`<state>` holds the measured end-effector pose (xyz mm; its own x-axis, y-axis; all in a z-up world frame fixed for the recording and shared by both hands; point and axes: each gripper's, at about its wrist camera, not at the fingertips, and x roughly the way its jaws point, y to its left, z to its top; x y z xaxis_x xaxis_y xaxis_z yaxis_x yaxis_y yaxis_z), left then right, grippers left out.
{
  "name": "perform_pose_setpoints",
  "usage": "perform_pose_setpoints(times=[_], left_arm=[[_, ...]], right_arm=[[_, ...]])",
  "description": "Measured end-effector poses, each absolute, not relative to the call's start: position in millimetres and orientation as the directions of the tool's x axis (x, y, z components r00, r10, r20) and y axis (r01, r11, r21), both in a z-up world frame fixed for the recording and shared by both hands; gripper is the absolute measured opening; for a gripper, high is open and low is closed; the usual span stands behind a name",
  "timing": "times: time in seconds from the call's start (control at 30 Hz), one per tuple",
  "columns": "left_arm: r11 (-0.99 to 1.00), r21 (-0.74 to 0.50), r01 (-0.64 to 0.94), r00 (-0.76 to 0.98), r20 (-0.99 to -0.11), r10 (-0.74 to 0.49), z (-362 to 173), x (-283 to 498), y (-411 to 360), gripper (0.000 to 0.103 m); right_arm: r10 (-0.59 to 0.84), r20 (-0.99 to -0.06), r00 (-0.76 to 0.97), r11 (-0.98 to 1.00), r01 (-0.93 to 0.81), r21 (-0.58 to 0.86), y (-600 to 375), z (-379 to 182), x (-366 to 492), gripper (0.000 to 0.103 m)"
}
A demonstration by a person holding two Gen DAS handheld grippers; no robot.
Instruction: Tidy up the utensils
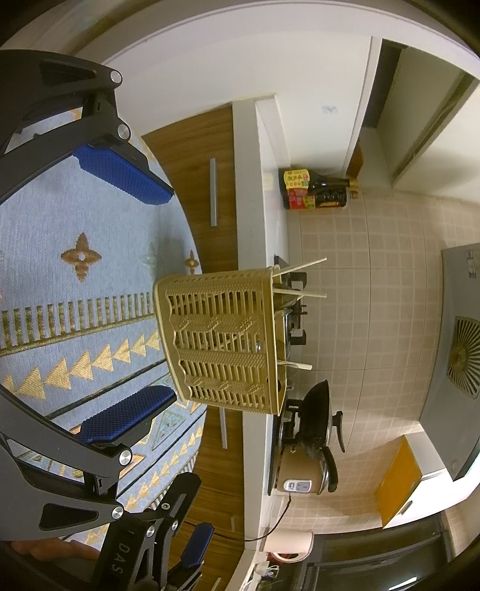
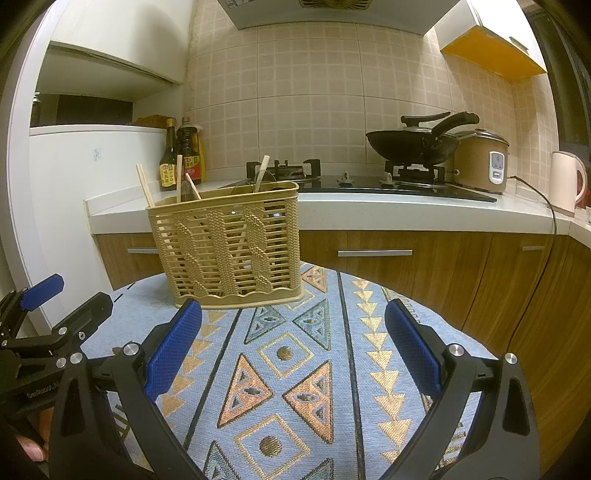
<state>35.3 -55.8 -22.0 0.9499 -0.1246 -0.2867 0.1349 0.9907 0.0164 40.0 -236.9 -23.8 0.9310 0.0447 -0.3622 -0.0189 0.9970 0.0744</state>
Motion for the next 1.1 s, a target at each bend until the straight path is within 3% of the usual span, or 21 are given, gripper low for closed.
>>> perform_pose_setpoints(times=[0.8,1.1], left_arm=[[0.986,0.012,0.167,0.951,-0.265,-0.158,-21.0,33.7,-53.6,0.096],[0.985,0.004,0.171,0.939,-0.303,-0.161,-22.3,40.4,-52.3,0.096]], right_arm=[[0.043,-0.362,0.931,0.997,-0.017,0.077,-237.3,-23.7,40.1,0.095],[0.044,-0.362,0.931,0.997,-0.016,0.081,-237.2,-24.2,39.9,0.095]])
